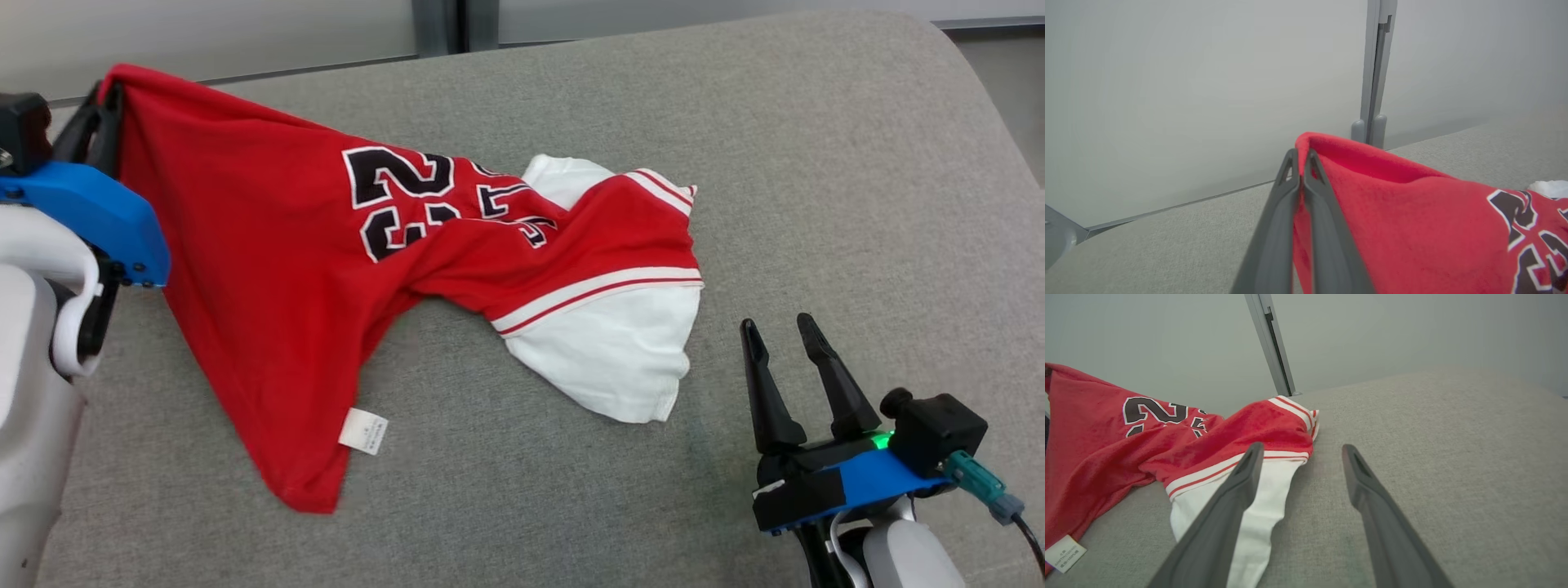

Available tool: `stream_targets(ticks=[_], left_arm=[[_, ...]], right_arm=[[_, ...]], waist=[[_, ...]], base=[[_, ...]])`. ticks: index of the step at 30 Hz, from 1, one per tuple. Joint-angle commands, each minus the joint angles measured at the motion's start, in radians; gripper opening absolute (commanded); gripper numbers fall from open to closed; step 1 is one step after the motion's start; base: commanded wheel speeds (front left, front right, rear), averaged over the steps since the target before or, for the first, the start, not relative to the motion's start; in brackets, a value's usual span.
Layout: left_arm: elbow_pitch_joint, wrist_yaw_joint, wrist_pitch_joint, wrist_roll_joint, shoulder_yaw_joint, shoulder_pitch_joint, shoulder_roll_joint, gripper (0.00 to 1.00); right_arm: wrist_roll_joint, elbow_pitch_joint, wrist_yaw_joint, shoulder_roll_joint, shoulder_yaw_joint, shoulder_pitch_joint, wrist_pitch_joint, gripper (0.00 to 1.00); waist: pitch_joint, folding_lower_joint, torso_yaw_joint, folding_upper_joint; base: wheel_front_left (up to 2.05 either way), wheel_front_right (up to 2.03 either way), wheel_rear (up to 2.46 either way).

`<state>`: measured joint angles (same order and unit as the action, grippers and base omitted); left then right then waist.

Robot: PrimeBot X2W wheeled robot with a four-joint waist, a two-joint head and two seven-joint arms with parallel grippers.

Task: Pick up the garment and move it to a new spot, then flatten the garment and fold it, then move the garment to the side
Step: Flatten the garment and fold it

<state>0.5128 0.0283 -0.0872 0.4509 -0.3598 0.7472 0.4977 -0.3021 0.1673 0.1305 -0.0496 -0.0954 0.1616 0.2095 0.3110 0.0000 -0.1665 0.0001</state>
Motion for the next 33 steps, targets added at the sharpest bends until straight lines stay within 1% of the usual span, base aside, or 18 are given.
stream_targets(ticks=[1, 4, 6, 7, 8, 9, 11, 14, 17, 21, 22, 23, 27, 33], left_arm=[[0.013, 0.002, 0.007, -0.012, -0.002, 0.017, 0.008, 0.00], [0.043, 0.009, 0.026, -0.032, -0.005, 0.056, 0.036, 0.00], [0.063, 0.010, 0.044, -0.040, -0.010, 0.070, 0.035, 0.00], [0.074, 0.008, 0.053, -0.043, -0.012, 0.076, 0.034, 0.21], [0.086, 0.008, 0.062, -0.046, -0.015, 0.079, 0.032, 0.82], [0.095, 0.007, 0.073, -0.042, -0.014, 0.082, 0.024, 1.00], [0.113, 0.015, 0.094, -0.029, -0.017, 0.075, -0.001, 1.00], [0.130, 0.012, 0.116, 0.007, -0.010, 0.035, -0.048, 1.00], [0.141, 0.021, 0.145, 0.059, 0.010, -0.010, -0.098, 1.00], [0.118, 0.017, 0.220, 0.097, 0.014, -0.098, -0.162, 1.00], [0.112, 0.011, 0.241, 0.111, 0.021, -0.126, -0.178, 1.00], [0.104, 0.006, 0.261, 0.094, 0.009, -0.151, -0.181, 1.00], [0.057, -0.024, 0.315, 0.097, 0.004, -0.266, -0.222, 1.00], [-0.057, -0.082, 0.349, 0.081, 0.027, -0.429, -0.264, 1.00]], right_arm=[[-0.010, 0.004, 0.000, -0.002, -0.007, 0.017, 0.008, 1.00], [-0.014, 0.015, 0.000, -0.002, -0.015, 0.022, 0.018, 1.00], [-0.015, 0.022, 0.000, -0.002, -0.016, 0.023, 0.022, 1.00], [-0.015, 0.025, 0.000, -0.002, -0.016, 0.025, 0.024, 1.00], [-0.014, 0.028, 0.000, -0.002, -0.015, 0.026, 0.025, 1.00], [-0.013, 0.031, 0.000, -0.002, -0.011, 0.027, 0.027, 1.00], [-0.008, 0.036, 0.000, -0.002, -0.006, 0.027, 0.028, 1.00], [0.000, 0.039, 0.000, -0.002, 0.003, 0.023, 0.025, 1.00], [0.011, 0.035, 0.000, -0.002, 0.012, 0.015, 0.019, 1.00], [0.021, 0.025, 0.000, -0.002, 0.032, -0.005, 0.001, 1.00], [0.022, 0.024, 0.000, -0.002, 0.038, -0.011, -0.007, 1.00], [0.025, 0.022, 0.000, -0.002, 0.045, -0.016, -0.011, 1.00], [0.028, 0.011, 0.000, -0.002, 0.068, -0.041, -0.039, 1.00], [0.034, 0.003, 0.000, -0.002, 0.123, -0.081, -0.104, 1.00]], waist=[[0.004, 0.0000, -0.009, -0.0001], [0.015, 0.0000, -0.028, -0.0001], [0.018, 0.0000, -0.034, -0.0001], [0.019, 0.0000, -0.035, -0.0001], [0.017, 0.0000, -0.035, -0.0001], [0.015, 0.0000, -0.033, -0.0001], [0.004, 0.0000, -0.025, -0.0001], [-0.018, 0.0000, -0.003, -0.0001], [-0.046, 0.0000, 0.026, -0.0001], [-0.091, 0.0000, 0.066, -0.0001], [-0.104, 0.0000, 0.075, -0.0001], [-0.115, 0.0000, 0.085, -0.0001], [-0.157, 0.0000, 0.113, -0.0001], [-0.205, 0.0000, 0.153, -0.0001]], base=[[0.00, 0.00, 0.00], [0.00, 0.00, 0.00], [0.00, 0.00, 0.00], [0.00, 0.00, 0.00], [0.00, 0.00, 0.00], [0.00, 0.00, 0.00], [0.00, 0.00, 0.00], [0.00, 0.00, 0.00], [0.00, 0.00, 0.00], [0.00, 0.00, 0.00], [0.00, 0.00, 0.00], [0.00, 0.00, 0.00], [0.00, 0.00, 0.00], [0.00, 0.00, 0.00]])
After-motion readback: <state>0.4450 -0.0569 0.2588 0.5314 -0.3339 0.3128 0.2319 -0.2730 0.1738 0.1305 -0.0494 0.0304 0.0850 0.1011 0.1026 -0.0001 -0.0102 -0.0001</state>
